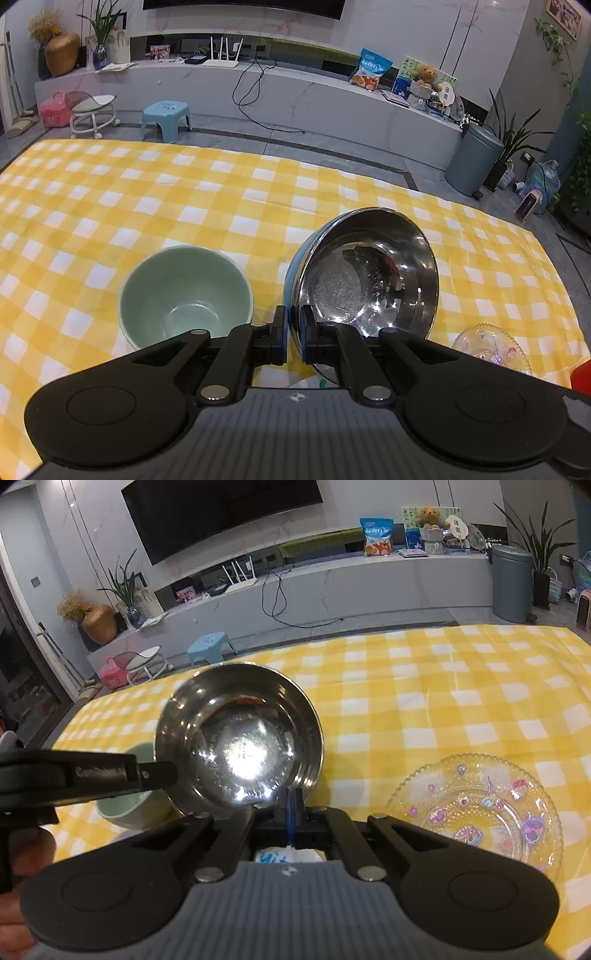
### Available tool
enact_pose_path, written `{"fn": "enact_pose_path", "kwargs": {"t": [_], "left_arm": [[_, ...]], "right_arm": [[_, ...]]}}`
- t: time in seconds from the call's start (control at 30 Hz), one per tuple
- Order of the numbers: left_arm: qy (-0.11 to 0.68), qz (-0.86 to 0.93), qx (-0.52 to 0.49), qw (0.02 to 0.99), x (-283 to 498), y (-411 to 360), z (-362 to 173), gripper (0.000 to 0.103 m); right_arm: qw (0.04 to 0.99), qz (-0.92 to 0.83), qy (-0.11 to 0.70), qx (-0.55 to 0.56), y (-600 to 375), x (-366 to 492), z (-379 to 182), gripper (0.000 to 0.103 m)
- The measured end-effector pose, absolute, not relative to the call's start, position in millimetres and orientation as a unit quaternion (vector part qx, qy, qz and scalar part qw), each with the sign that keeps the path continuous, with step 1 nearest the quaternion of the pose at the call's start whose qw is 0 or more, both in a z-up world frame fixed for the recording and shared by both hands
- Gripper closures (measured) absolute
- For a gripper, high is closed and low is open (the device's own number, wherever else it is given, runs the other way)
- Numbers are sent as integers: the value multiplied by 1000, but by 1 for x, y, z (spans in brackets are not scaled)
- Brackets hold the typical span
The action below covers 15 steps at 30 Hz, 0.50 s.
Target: Organize plates and bowls
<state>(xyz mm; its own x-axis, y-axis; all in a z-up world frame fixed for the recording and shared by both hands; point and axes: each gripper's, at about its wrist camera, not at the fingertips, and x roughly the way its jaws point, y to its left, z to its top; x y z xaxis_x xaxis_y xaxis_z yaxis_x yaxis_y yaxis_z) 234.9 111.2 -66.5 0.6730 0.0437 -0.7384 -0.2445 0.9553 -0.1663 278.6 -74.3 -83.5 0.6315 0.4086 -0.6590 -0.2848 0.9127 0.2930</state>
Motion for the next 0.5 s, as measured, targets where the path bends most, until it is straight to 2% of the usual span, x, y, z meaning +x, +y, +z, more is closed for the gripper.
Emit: {"fn": "enact_pose_path", "kwargs": {"t": [0.5], "left_arm": [[388, 74, -110, 912, 225, 106, -51, 95]], "right_arm": [[906, 208, 357, 92, -75, 262, -54, 103]]}}
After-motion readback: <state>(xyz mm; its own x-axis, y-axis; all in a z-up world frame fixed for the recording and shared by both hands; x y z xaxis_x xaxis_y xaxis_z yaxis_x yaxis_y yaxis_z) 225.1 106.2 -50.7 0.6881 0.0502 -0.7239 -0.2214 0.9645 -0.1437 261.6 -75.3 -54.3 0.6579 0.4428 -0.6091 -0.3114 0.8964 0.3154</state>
